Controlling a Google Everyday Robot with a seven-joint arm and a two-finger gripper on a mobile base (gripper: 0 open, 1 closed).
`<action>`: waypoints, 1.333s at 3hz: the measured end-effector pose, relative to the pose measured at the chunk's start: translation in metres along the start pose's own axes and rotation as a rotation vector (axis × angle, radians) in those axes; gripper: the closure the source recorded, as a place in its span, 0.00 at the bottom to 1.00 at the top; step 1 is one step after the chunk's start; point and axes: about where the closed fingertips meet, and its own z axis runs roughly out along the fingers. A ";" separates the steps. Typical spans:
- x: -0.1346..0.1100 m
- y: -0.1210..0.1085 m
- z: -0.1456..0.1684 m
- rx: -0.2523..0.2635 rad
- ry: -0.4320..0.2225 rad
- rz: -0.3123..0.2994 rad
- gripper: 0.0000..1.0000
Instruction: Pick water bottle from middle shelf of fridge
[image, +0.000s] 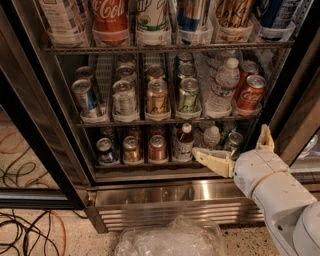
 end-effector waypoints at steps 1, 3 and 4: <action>-0.001 0.003 0.002 0.012 -0.014 -0.011 0.00; -0.002 0.015 0.010 0.053 -0.084 0.001 0.00; -0.003 0.020 0.017 0.065 -0.116 0.049 0.00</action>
Offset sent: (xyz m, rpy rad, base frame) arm 0.0051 0.0209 0.0000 -0.0102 -0.1302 -0.0314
